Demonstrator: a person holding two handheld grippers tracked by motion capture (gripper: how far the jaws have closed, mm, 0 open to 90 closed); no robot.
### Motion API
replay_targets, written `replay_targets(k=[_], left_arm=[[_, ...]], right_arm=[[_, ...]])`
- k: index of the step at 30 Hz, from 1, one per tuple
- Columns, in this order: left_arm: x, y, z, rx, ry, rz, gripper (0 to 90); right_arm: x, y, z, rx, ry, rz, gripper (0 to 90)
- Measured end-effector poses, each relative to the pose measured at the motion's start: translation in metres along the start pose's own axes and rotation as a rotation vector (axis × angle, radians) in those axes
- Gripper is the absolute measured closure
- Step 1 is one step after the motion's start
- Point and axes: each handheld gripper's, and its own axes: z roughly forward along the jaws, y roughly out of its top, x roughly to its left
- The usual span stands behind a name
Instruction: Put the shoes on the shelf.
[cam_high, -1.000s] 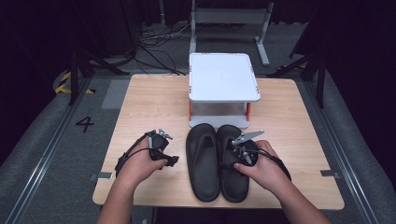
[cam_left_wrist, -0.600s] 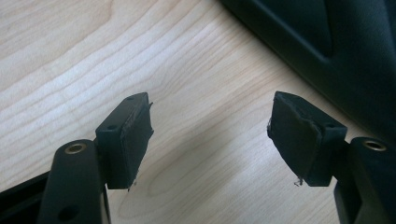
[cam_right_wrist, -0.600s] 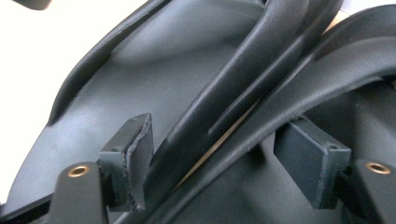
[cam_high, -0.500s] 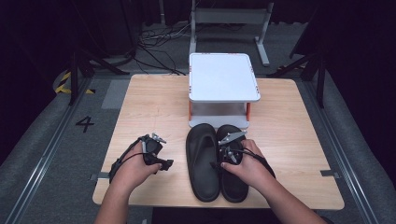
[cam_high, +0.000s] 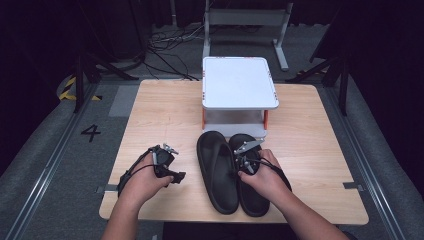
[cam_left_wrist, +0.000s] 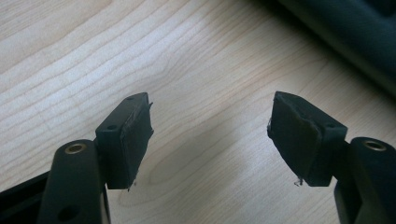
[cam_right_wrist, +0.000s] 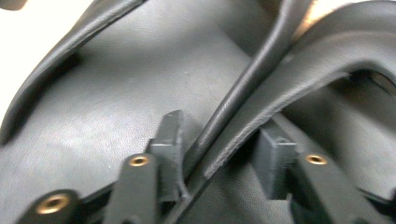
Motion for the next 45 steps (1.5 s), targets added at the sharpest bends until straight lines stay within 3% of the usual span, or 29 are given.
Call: replay_targets(k=[5, 8, 15, 16, 27, 37, 45], left_arm=[[-0.001, 0.003, 0.001, -0.001, -0.007, 0.008, 30.7], [0.0, 0.005, 0.001, -0.006, -0.01, 0.015, 30.6], [0.0, 0.008, -0.001, -0.016, -0.008, 0.014, 30.7], [0.001, 0.009, -0.002, -0.021, -0.007, 0.014, 30.6], [-0.001, 0.02, 0.001, -0.031, -0.021, 0.036, 30.6], [0.0, 0.024, 0.003, -0.035, -0.033, 0.047, 30.7], [-0.001, 0.024, 0.003, -0.033, -0.036, 0.047, 30.7]], right_arm=[[-0.009, -0.004, -0.007, -0.003, -0.02, 0.006, 76.9], [-0.01, -0.004, -0.011, -0.004, -0.024, -0.006, 77.1], [-0.017, -0.002, -0.021, -0.033, -0.04, 0.031, 77.1], [-0.021, 0.001, -0.027, -0.045, -0.037, 0.064, 77.1], [-0.038, 0.025, -0.041, -0.118, -0.099, 0.144, 77.2], [-0.059, 0.044, -0.041, -0.161, -0.152, 0.221, 77.2], [-0.067, 0.058, -0.034, -0.176, -0.194, 0.271, 77.1]])
